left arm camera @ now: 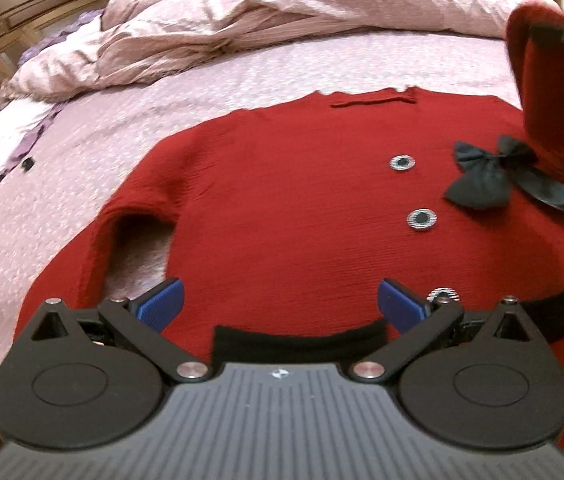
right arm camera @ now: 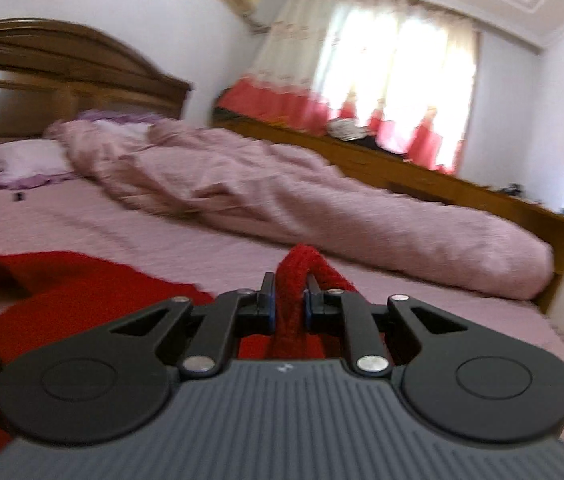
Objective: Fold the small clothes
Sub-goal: 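Carry the sleeve across the cardigan front with the right tool and release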
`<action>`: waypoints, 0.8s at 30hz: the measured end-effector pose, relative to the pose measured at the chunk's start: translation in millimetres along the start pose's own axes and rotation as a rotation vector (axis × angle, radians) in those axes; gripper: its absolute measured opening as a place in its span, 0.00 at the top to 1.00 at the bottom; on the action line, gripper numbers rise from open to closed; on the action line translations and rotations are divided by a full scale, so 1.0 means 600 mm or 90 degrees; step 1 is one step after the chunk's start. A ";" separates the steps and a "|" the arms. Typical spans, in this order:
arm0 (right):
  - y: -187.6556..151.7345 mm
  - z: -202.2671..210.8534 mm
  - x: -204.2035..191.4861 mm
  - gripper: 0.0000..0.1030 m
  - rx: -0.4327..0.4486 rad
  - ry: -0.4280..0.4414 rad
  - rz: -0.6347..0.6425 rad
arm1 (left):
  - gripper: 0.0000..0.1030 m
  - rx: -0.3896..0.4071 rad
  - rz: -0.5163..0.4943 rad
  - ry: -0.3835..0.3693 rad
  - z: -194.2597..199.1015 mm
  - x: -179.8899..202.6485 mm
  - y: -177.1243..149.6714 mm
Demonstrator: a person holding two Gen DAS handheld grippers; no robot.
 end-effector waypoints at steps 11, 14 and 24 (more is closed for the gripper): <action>-0.058 -0.120 -0.091 0.61 -0.121 0.142 -0.090 | 0.00 -0.021 0.048 0.015 -0.032 -0.052 -0.018; -0.058 -0.114 -0.112 0.37 -0.112 0.153 -0.094 | 0.00 -0.022 0.054 0.020 -0.036 -0.056 -0.019; -0.053 -0.044 -0.086 0.36 -0.108 0.159 -0.156 | 0.00 0.011 0.022 0.011 -0.016 -0.031 -0.014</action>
Point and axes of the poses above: each gripper's, at about its wrist camera, not at the fingertips, and z roughly against the way its jaws point, x to its right, y to its top, the point moved 2 cm from there along -z, roughly the way its jaws point, and after that the axes turned 12 degrees about y, right-handed, at the moved point
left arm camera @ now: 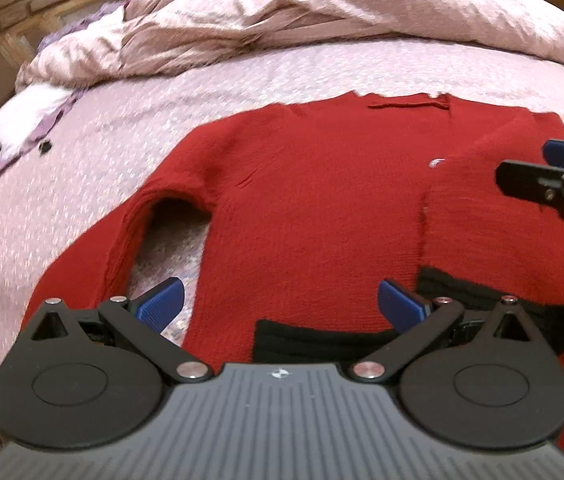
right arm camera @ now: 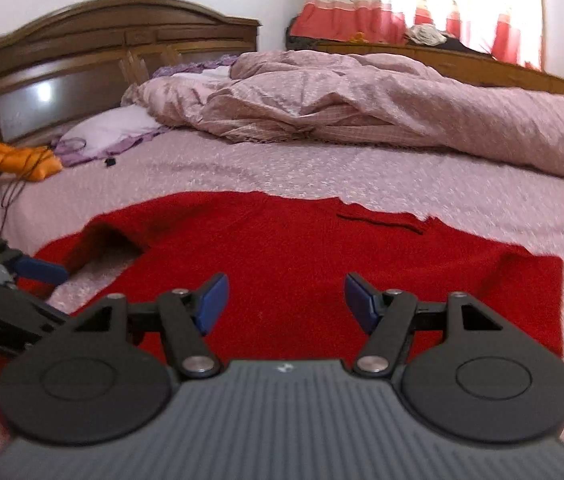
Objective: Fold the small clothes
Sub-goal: 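Carry the sleeve across the cardigan front with the right tool and release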
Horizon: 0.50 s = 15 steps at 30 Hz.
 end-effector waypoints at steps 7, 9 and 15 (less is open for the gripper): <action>-0.028 0.058 0.051 0.36 -0.015 -0.095 -0.058 | 0.00 0.048 -0.086 -0.043 0.030 0.062 -0.004; -0.039 0.067 0.067 0.36 -0.024 -0.121 -0.078 | 0.00 0.053 -0.110 -0.056 0.034 0.082 -0.009; -0.070 0.093 0.111 0.36 -0.067 -0.194 -0.118 | 0.00 0.055 -0.186 -0.114 0.045 0.144 -0.030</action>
Point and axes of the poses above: each gripper's, at about its wrist camera, not at the fingertips, and z roughly against the way its jaws point, x to its right, y to its top, the point moved 2 cm from there along -z, roughly the way its jaws point, and after that the axes turned 12 degrees about y, right-handed, at the moved point
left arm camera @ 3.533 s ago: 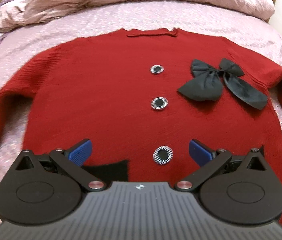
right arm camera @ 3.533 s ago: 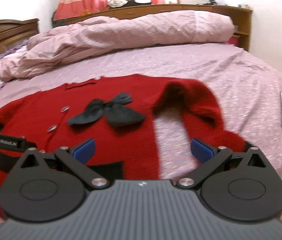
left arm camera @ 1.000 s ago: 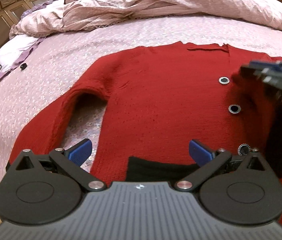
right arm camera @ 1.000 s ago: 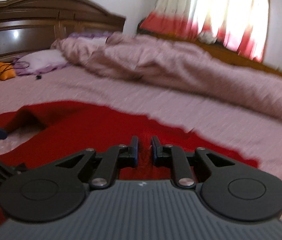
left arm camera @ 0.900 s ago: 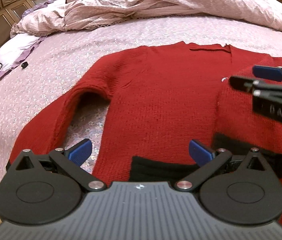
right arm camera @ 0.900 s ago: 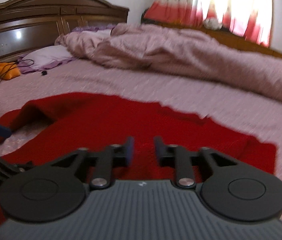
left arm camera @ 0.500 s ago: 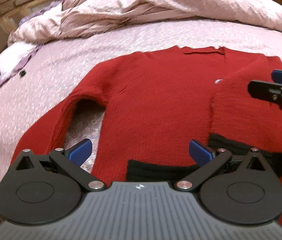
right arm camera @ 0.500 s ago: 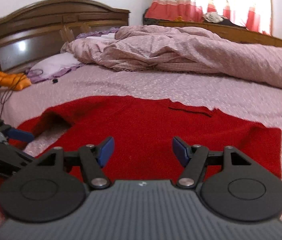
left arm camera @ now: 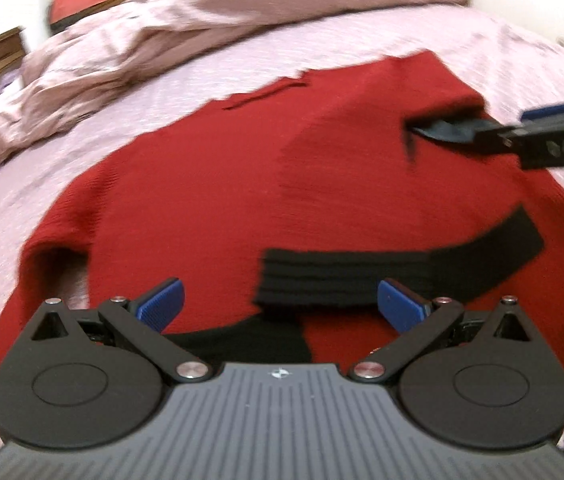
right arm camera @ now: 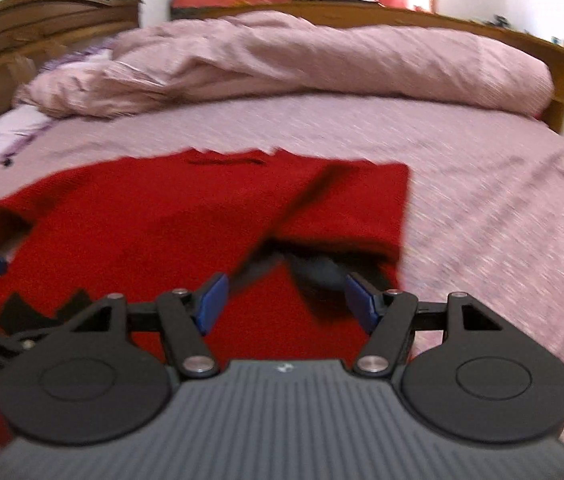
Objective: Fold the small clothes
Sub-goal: 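Carry the sleeve across the cardigan front with the right tool and release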
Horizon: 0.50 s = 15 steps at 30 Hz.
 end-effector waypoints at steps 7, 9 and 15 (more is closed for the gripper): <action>-0.027 -0.006 0.029 0.36 -0.031 -0.012 -0.029 | 0.00 0.028 -0.097 -0.052 -0.005 0.076 -0.005; -0.032 -0.013 0.031 0.35 -0.037 -0.009 -0.037 | 0.00 0.040 -0.115 -0.055 -0.012 0.093 -0.006; -0.049 -0.027 0.043 0.36 -0.056 -0.006 -0.059 | 0.00 0.055 -0.129 0.004 -0.045 0.108 -0.009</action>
Point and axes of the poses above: each gripper's, at about its wrist camera, not at the fingertips, and z roughly against the way its jaws point, x to its right, y to its top, the point moved 2 cm from there along -z, roughly the way its jaws point, and after that the axes turned 12 degrees about y, right-handed, at the moved point
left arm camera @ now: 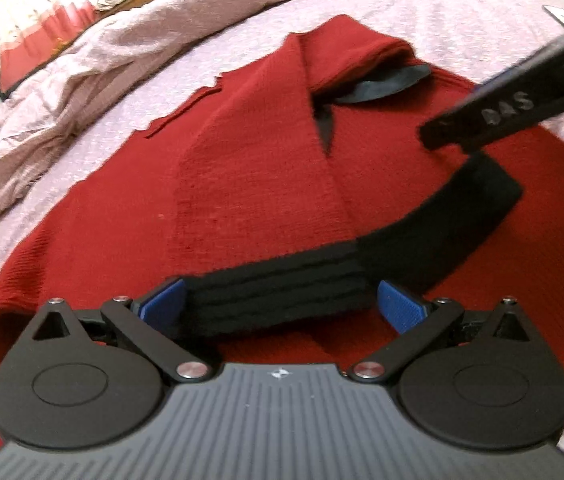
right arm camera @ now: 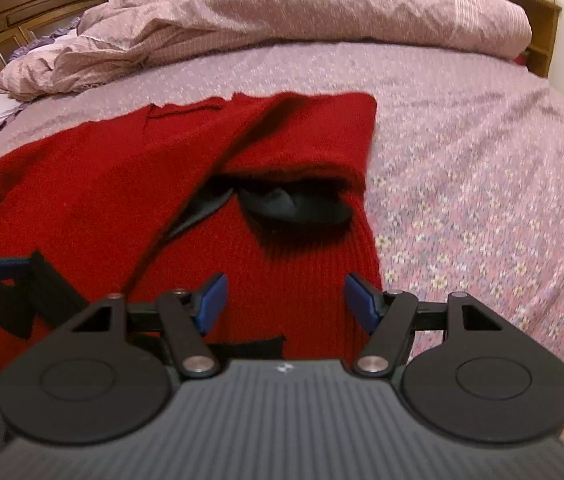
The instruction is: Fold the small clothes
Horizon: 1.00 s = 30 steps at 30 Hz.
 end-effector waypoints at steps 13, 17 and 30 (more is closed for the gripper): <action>-0.008 -0.004 0.005 0.36 0.000 0.007 0.002 | 0.77 0.035 0.131 0.003 0.033 -0.083 0.020; -0.007 -0.005 0.005 0.36 -0.001 0.006 0.003 | 0.79 0.033 0.209 0.035 0.019 -0.156 0.036; -0.005 -0.011 0.000 0.35 -0.012 -0.007 0.014 | 0.61 -0.024 0.292 0.127 -0.133 -0.315 0.038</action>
Point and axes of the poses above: each gripper's, at about its wrist camera, not at the fingertips, and z roughly against the way its jaws point, x to its right, y to its top, the point moved 2 cm from there along -z, roughly the way its jaws point, and after that the axes turned 12 degrees about y, right-handed, at the moved point
